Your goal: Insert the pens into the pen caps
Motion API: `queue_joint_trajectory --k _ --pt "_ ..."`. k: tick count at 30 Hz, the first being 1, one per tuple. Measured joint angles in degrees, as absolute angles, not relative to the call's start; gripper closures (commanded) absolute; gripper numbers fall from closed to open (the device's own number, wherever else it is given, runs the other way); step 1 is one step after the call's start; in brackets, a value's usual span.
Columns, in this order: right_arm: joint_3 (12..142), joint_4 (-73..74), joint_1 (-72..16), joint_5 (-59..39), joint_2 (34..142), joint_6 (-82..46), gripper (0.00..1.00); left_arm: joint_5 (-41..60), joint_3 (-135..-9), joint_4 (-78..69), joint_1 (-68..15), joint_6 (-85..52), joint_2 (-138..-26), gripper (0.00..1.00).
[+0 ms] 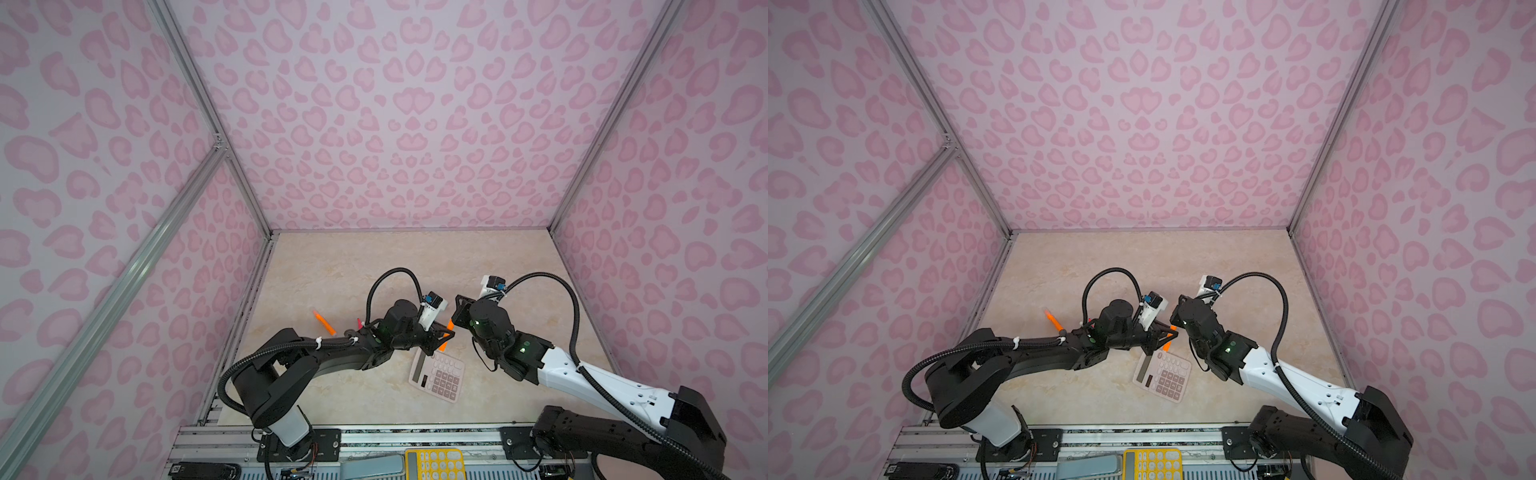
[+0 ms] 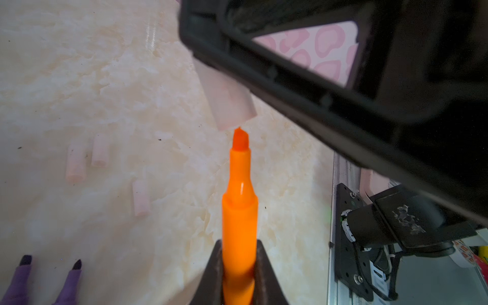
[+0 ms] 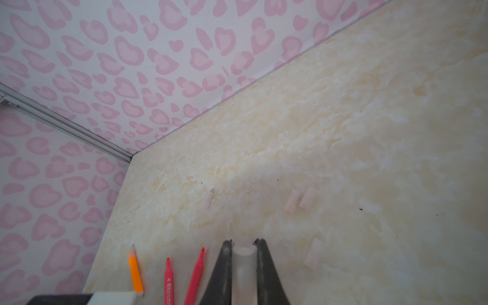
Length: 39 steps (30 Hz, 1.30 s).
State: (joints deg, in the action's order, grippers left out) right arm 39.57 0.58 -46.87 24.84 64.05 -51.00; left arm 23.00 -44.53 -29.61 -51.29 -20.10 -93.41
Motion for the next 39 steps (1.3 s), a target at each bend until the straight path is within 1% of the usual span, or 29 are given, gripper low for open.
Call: queue_joint_trajectory --k 18,32,39 --pt "39.6 2.0 -49.3 28.4 64.9 -51.4 1.00 22.2 -45.6 -29.0 -51.3 -21.0 -94.0 0.97" --pt "39.6 2.2 -49.9 29.1 65.9 -51.4 1.00 21.0 -45.6 -28.7 -51.2 -21.4 -93.6 0.97" --pt "37.3 5.4 -52.3 31.1 64.8 -48.8 1.00 22.9 -46.1 -27.4 -50.3 -21.4 -93.6 0.97"
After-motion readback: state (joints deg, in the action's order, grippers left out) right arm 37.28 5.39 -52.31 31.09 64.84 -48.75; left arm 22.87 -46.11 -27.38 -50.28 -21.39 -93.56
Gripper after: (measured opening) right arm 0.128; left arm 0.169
